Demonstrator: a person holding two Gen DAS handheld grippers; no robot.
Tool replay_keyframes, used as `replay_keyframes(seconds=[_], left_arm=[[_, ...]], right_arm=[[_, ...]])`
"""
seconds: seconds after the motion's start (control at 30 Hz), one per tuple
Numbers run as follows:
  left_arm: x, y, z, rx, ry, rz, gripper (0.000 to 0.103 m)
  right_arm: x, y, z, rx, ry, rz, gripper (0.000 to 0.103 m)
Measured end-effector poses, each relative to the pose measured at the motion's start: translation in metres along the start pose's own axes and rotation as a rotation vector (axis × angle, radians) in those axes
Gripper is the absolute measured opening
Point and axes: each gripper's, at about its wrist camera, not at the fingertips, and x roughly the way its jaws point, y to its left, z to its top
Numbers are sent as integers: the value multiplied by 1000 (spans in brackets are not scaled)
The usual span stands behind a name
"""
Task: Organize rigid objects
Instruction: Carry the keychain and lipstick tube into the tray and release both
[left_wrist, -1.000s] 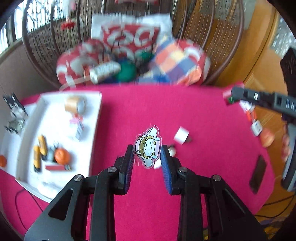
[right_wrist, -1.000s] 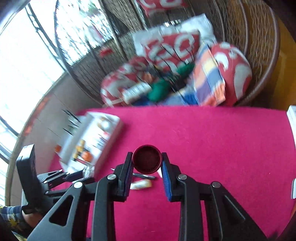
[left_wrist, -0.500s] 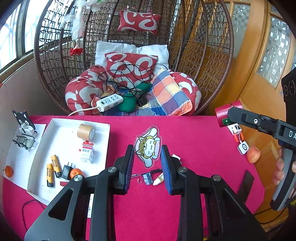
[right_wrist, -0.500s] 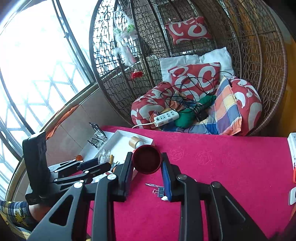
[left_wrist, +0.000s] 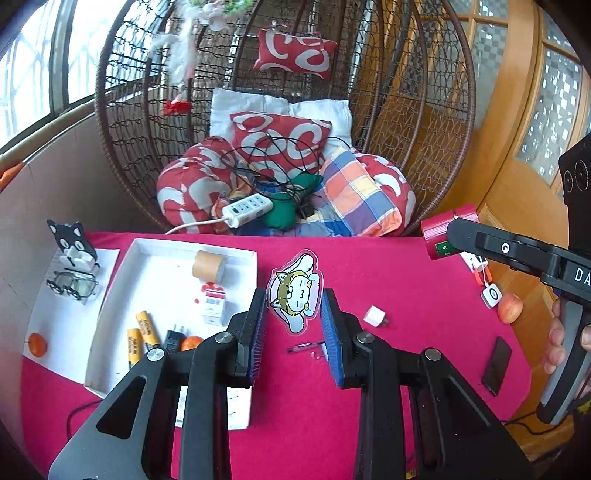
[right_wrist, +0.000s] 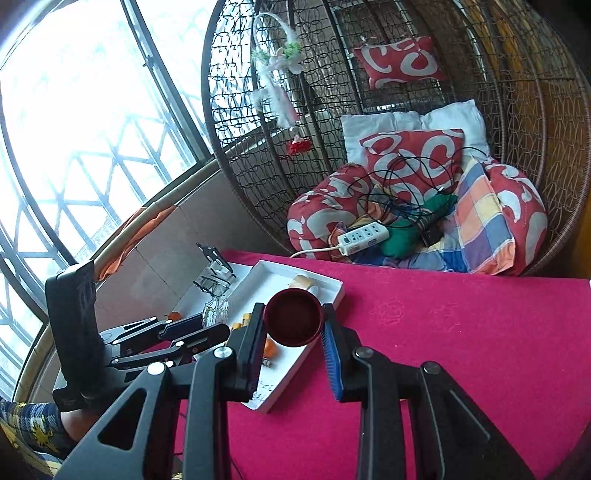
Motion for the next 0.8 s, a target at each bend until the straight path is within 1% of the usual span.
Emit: replay_keyframes(seconds=[0.27,0.43,0.6,0.7,0.8], left_arm=[[-8,33,-2,-19,-1,1,28],[-8,59,-5,-43,18,7,28],[-3,98,-10,-102,49,32,28],[0,124,-12,-119,63,61,28],[12,149,-14,-123,99,84,28]], right_arm=[[20,29,1,-18,26,11,28],[39,44,1,-17,52,9,28],[66,58,-3,-22,94,-5,28],[85,65,-9,-27,122,-20,28],[105,70,-16,-20,158,-25,28]])
